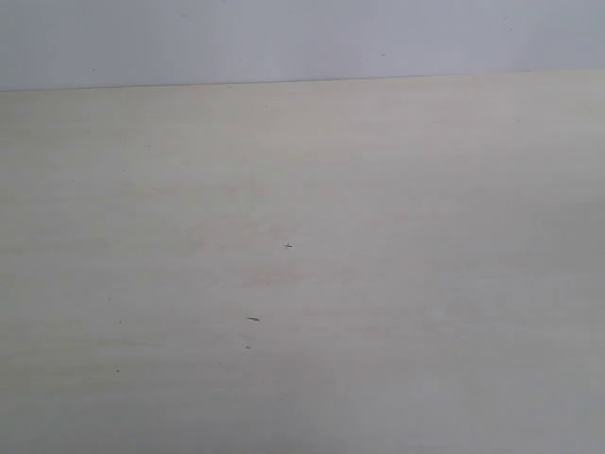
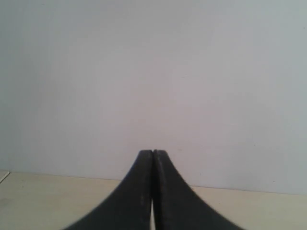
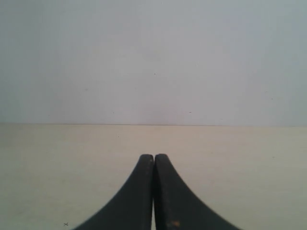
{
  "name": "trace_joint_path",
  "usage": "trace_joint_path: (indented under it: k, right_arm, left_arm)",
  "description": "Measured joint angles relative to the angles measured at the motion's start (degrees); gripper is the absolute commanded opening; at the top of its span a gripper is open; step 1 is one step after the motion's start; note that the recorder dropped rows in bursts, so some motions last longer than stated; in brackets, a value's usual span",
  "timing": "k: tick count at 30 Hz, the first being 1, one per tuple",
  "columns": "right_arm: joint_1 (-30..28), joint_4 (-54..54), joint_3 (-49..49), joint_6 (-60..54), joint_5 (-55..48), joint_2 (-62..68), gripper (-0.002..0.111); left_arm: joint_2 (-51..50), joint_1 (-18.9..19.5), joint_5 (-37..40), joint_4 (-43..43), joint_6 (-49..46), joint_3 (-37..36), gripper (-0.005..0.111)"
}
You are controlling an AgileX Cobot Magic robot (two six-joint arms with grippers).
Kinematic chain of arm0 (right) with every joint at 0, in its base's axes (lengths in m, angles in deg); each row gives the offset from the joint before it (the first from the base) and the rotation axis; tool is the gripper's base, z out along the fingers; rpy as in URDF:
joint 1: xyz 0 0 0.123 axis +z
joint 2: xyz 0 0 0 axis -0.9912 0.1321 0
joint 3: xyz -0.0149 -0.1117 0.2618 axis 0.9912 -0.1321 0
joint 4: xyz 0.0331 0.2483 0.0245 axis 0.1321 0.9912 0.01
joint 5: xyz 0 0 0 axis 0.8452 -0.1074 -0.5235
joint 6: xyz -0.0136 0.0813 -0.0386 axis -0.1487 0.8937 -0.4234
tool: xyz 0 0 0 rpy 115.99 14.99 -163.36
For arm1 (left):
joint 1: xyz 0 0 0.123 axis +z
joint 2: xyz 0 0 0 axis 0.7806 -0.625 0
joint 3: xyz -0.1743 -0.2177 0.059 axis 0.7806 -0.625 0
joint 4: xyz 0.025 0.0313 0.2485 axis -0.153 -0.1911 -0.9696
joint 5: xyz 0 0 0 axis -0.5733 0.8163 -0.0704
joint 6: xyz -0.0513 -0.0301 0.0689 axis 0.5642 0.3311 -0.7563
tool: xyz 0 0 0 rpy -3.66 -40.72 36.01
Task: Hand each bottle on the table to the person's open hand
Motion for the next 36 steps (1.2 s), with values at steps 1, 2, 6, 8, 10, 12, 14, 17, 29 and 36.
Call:
trace_joint_path:
  k: [1,2,6,8,10,12,14,17,29,36]
  right_arm:
    - [0.0,0.0,0.0,0.0,0.0,0.0,0.000]
    - [0.0,0.0,0.0,0.0,0.0,0.0,0.000]
    - [0.0,0.0,0.0,0.0,0.0,0.0,0.000]
    - [0.0,0.0,0.0,0.0,0.0,0.0,0.000]
    - [0.0,0.0,0.0,0.0,0.0,0.0,0.000]
    - [0.0,0.0,0.0,0.0,0.0,0.0,0.000]
    - [0.0,0.0,0.0,0.0,0.0,0.0,0.000]
    - [0.0,0.0,0.0,0.0,0.0,0.0,0.000]
    - [0.0,0.0,0.0,0.0,0.0,0.0,0.000]
    - [0.0,0.0,0.0,0.0,0.0,0.0,0.000]
  left_arm:
    - [0.0,0.0,0.0,0.0,0.0,0.0,0.000]
    - [0.0,0.0,0.0,0.0,0.0,0.0,0.000]
    - [0.0,0.0,0.0,0.0,0.0,0.0,0.000]
    - [0.0,0.0,0.0,0.0,0.0,0.0,0.000]
    - [0.0,0.0,0.0,0.0,0.0,0.0,0.000]
    - [0.0,0.0,0.0,0.0,0.0,0.0,0.000]
    - [0.0,0.0,0.0,0.0,0.0,0.0,0.000]
    - [0.0,0.0,0.0,0.0,0.0,0.0,0.000]
    - [0.0,0.0,0.0,0.0,0.0,0.0,0.000]
    - [2.3,0.0,-0.1,-0.4,0.0,0.0,0.000]
